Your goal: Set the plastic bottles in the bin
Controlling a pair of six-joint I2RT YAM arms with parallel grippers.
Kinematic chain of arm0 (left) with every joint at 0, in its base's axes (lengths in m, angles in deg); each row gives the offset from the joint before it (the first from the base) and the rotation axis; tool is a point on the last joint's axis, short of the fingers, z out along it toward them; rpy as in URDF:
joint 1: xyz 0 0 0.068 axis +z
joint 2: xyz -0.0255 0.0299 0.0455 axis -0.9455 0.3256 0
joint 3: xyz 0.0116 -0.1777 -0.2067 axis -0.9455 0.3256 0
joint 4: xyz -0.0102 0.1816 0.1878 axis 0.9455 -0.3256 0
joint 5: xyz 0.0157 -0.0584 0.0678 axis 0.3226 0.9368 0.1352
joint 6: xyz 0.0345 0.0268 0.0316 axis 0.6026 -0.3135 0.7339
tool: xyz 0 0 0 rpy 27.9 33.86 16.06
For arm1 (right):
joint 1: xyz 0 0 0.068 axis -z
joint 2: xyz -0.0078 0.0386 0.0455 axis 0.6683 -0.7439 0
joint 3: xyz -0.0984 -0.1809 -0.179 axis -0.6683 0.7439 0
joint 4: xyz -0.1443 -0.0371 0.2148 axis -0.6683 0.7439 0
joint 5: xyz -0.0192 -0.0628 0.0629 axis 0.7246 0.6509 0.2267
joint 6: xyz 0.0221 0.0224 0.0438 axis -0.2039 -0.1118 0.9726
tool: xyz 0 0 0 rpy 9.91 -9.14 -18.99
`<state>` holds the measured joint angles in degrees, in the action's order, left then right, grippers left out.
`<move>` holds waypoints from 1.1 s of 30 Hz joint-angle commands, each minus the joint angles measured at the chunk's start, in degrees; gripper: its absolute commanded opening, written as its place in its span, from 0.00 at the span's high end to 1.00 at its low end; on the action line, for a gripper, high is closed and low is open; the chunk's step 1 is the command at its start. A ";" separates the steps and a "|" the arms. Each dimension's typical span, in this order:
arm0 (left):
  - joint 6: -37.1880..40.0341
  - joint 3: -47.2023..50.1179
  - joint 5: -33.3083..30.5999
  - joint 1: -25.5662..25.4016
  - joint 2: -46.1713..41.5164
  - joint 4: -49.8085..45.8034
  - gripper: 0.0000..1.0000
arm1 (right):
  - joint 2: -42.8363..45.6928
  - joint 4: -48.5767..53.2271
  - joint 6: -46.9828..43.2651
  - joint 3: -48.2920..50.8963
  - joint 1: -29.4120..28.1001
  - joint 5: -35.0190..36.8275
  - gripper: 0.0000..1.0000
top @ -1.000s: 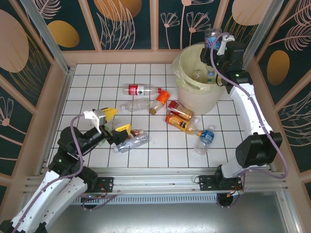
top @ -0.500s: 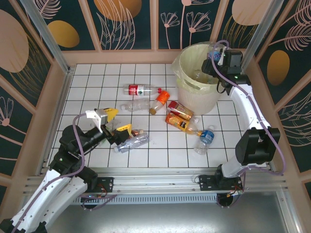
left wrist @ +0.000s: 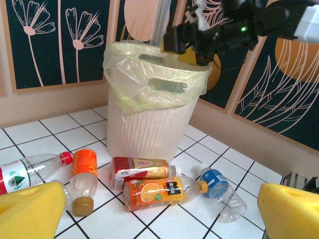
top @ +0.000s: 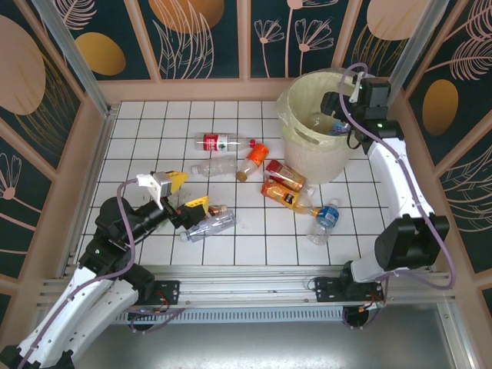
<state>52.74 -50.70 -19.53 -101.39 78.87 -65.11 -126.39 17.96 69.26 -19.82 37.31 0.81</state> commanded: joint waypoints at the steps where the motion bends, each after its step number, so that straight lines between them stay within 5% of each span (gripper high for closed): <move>1: -0.02 -1.87 1.05 -0.19 0.00 -0.41 0.01 | 6.97 -0.66 -3.06 1.06 -1.33 -4.09 0.11; 18: 5.60 -3.04 2.15 -0.19 -2.57 -4.15 0.01 | 15.70 5.83 -14.73 14.98 -26.35 -21.53 0.14; 33: 4.98 -2.88 4.60 -0.19 -4.15 -2.77 0.01 | 0.34 1.07 -18.09 20.64 -42.72 -16.68 0.11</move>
<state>57.36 -52.43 -16.60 -101.39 75.50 -69.22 -123.92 21.61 52.71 0.14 -3.13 -17.60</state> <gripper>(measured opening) 0.985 0.891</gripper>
